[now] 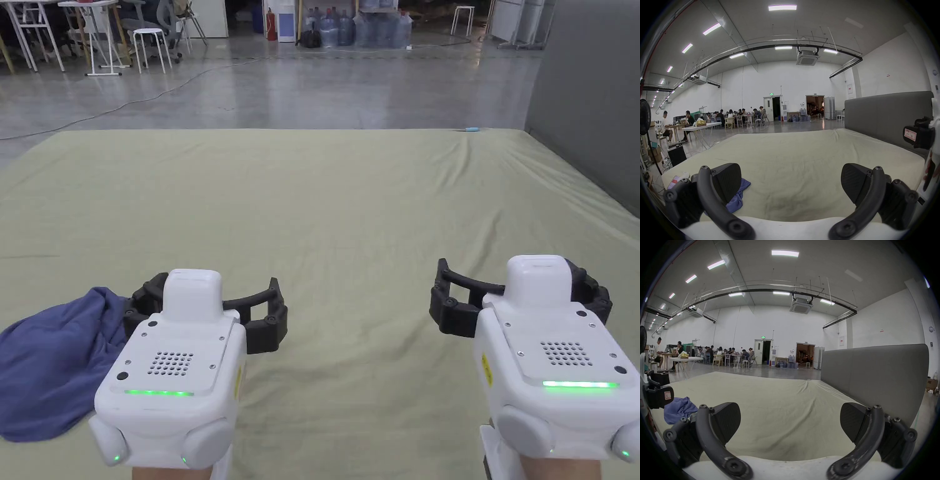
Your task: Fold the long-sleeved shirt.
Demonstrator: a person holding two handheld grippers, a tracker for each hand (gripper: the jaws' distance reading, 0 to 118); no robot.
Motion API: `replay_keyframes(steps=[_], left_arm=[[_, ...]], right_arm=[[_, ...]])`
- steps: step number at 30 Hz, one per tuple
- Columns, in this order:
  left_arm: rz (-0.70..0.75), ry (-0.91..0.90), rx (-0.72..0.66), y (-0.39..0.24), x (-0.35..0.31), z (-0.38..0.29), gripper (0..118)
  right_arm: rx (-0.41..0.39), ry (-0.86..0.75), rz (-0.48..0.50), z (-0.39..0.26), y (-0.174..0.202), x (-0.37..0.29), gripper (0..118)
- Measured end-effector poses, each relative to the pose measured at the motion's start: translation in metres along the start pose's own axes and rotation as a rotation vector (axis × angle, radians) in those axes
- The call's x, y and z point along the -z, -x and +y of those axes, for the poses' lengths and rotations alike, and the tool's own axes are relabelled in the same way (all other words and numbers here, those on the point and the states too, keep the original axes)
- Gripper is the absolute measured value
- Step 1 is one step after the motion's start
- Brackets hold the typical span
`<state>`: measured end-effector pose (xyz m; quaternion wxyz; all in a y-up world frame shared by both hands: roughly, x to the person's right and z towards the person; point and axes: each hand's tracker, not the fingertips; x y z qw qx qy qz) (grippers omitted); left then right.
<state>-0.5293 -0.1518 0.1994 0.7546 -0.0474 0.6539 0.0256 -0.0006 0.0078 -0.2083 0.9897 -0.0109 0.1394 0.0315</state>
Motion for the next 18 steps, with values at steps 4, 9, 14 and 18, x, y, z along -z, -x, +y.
replay_keyframes(steps=[4, 9, 14, 18], left_arm=[[-0.008, 0.000, 0.017, -0.002, 0.002, 0.005, 118], [-0.011, -0.003, 0.014, -0.004, 0.003, 0.003, 118], [-0.003, 0.009, 0.006, -0.005, 0.002, -0.005, 118], [0.010, 0.011, 0.005, -0.002, -0.002, -0.009, 103]], right_arm=[[-0.002, -0.005, -0.007, 0.000, -0.001, 0.000, 118], [-0.007, -0.002, -0.011, -0.002, -0.005, 0.003, 118], [0.012, 0.003, -0.009, -0.005, -0.008, 0.003, 118], [0.020, 0.021, -0.012, -0.007, -0.009, 0.003, 101]])
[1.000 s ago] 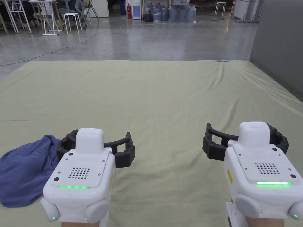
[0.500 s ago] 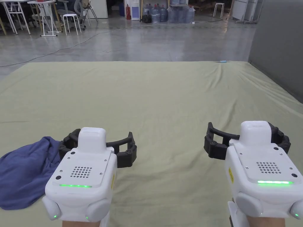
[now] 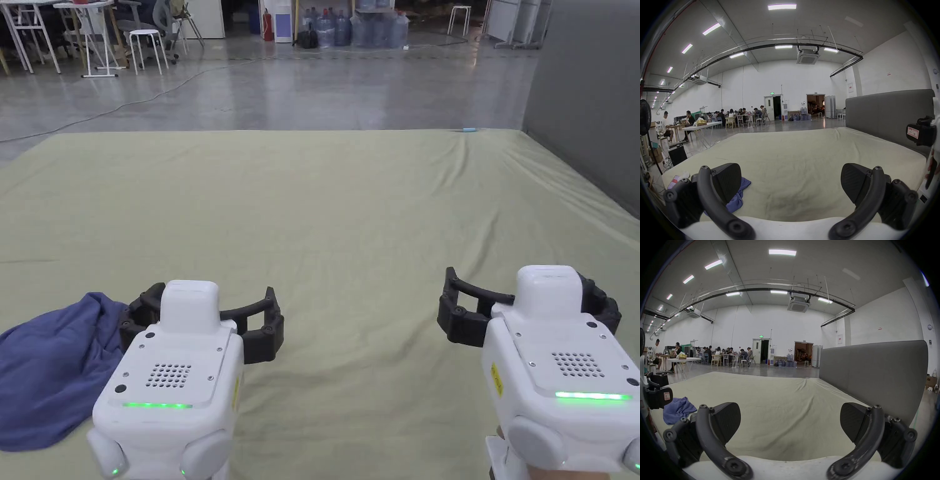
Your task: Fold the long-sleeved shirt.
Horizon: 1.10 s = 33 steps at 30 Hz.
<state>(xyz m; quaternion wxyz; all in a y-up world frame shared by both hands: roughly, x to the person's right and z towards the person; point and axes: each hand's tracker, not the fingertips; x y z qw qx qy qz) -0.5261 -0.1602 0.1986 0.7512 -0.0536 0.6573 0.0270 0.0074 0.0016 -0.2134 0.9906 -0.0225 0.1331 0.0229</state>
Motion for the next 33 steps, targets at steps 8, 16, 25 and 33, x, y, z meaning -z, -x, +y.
replay_keyframes(steps=[8, 16, 25, 33], left_arm=[[0.004, 0.004, -0.007, 0.000, -0.003, -0.004, 0], [0.130, -0.020, -0.006, 0.050, -0.032, 0.013, 0], [0.438, -0.017, -0.004, 0.183, -0.098, 0.037, 0], [0.474, 0.051, -0.031, 0.204, -0.089, 0.016, 0]], right_arm=[[0.049, 0.041, 0.017, -0.001, -0.003, -0.002, 0], [0.012, 0.018, 0.083, 0.010, 0.031, 0.002, 0], [0.030, -0.014, 0.428, 0.018, 0.161, 0.005, 0], [0.033, 0.017, 0.531, 0.014, 0.208, 0.008, 0]])
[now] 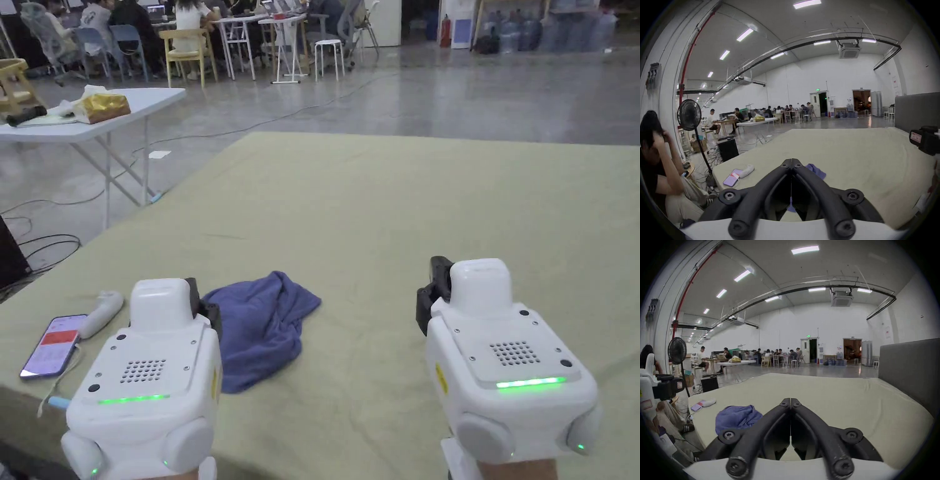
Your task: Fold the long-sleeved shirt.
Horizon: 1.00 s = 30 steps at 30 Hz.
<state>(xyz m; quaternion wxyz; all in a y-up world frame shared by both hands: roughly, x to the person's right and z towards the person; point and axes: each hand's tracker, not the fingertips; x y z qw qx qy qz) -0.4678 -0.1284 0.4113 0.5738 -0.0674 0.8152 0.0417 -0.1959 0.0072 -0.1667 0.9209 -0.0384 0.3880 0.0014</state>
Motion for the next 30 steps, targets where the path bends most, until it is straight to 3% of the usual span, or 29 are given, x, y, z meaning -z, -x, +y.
replay_keyframes(steps=[2, 4, 5, 6, 8, 11, 18, 19, 22, 24, 30], left_arm=[[-0.038, 0.057, -0.022, -0.026, 0.015, -0.015, 6], [-0.051, 0.170, -0.032, -0.051, 0.013, -0.035, 49], [-0.059, 0.227, -0.056, -0.073, 0.017, -0.050, 82], [-0.067, 0.275, -0.090, -0.094, 0.020, -0.068, 92], [-0.147, 0.444, -0.179, -0.169, 0.028, -0.124, 96], [-0.168, 0.667, -0.261, -0.248, 0.007, -0.187, 96], [-0.119, 0.846, -0.118, -0.319, -0.001, -0.240, 96], [-0.111, 0.864, -0.107, -0.328, -0.004, -0.247, 92], [-0.095, 0.881, -0.108, -0.336, -0.026, -0.265, 17], [-0.026, 0.880, -0.036, -0.306, -0.042, -0.248, 14], [-0.117, 0.788, -0.098, -0.312, -0.027, -0.229, 11]], right_arm=[[0.013, 0.019, 0.038, -0.002, 0.000, 0.005, 0], [0.006, 0.029, 0.025, -0.005, 0.002, 0.009, 0], [0.001, 0.033, 0.024, -0.007, 0.003, 0.011, 0], [-0.001, 0.036, 0.026, -0.008, 0.003, 0.013, 0], [0.003, 0.044, 0.027, -0.011, 0.004, 0.016, 0], [0.011, 0.056, 0.039, -0.014, 0.004, 0.022, 0], [-0.018, 0.113, 0.019, -0.032, -0.003, 0.045, 0], [-0.021, 0.122, 0.017, -0.035, -0.005, 0.047, 0], [-0.021, 0.152, -0.006, -0.043, -0.011, 0.057, 0], [-0.015, 0.170, -0.009, -0.045, -0.016, 0.061, 0], [0.002, 0.177, -0.023, -0.047, -0.027, 0.053, 0]])
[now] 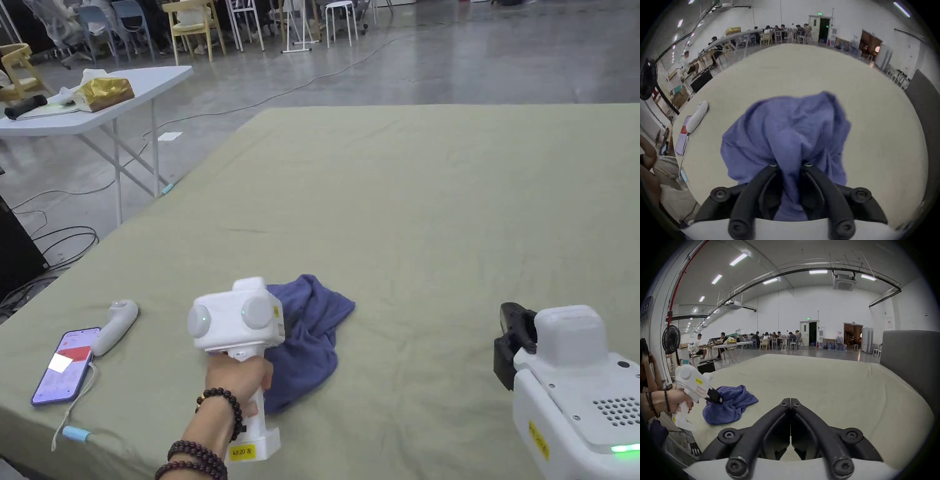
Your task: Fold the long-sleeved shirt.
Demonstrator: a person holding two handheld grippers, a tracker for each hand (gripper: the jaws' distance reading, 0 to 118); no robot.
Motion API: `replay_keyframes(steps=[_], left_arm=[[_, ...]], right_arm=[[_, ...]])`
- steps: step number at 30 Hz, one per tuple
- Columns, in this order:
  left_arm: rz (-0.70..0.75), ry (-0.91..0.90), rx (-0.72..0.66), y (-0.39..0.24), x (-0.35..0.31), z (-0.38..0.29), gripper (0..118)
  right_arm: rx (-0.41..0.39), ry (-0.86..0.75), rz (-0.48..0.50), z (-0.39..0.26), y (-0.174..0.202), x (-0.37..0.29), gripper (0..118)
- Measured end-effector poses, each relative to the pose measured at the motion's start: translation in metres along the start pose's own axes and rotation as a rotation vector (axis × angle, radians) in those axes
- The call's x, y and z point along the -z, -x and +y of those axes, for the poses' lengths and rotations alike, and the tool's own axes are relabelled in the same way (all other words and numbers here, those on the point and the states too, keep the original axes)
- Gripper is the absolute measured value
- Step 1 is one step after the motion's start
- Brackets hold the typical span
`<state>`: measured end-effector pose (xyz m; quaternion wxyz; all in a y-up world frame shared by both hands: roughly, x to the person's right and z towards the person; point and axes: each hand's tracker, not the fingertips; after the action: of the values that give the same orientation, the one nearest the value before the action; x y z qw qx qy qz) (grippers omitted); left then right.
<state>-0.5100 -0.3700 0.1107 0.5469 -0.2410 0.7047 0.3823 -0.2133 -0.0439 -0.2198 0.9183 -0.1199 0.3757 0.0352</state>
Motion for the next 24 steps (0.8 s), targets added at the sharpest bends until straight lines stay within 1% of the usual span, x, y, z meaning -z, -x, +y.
replay_keyframes(steps=[1, 2, 5, 6, 8, 10, 13, 15, 17, 20, 23, 24], left_arm=[[-0.030, -0.040, -0.002, -0.006, -0.006, 0.010, 11], [-0.063, -0.090, 0.025, -0.003, -0.008, 0.041, 11], [-0.123, -0.177, 0.129, -0.024, -0.054, 0.080, 11], [-0.159, -0.196, 0.141, -0.031, -0.055, 0.092, 11], [-0.243, -0.214, 0.178, -0.072, -0.075, 0.085, 11], [-0.311, -0.225, 0.225, -0.100, -0.088, 0.077, 11], [-0.447, -0.195, 0.299, -0.172, -0.102, 0.025, 11], [-0.515, -0.153, 0.347, -0.200, -0.111, -0.024, 11], [-0.588, -0.083, 0.377, -0.237, -0.116, -0.094, 11], [-0.657, 0.029, 0.423, -0.253, -0.124, -0.194, 11], [-0.694, 0.095, 0.445, -0.248, -0.133, -0.262, 11], [-0.707, 0.105, 0.459, -0.249, -0.132, -0.273, 11]], right_arm=[[0.004, -0.005, -0.004, 0.000, -0.002, -0.005, 0], [0.006, -0.011, -0.010, 0.001, -0.006, -0.010, 0], [0.013, -0.028, -0.035, 0.004, -0.018, -0.025, 0], [0.016, -0.034, -0.049, 0.006, -0.022, -0.030, 0], [0.025, -0.053, -0.079, 0.009, -0.037, -0.045, 0], [0.029, -0.068, -0.114, 0.012, -0.050, -0.058, 0], [0.029, -0.094, -0.197, 0.017, -0.079, -0.082, 0], [0.039, -0.101, -0.257, 0.019, -0.101, -0.099, 0], [0.057, -0.102, -0.330, 0.018, -0.124, -0.118, 0], [0.074, -0.094, -0.419, 0.013, -0.153, -0.141, 0], [0.077, -0.077, -0.469, 0.007, -0.174, -0.154, 0], [0.082, -0.072, -0.478, 0.005, -0.178, -0.155, 0]])
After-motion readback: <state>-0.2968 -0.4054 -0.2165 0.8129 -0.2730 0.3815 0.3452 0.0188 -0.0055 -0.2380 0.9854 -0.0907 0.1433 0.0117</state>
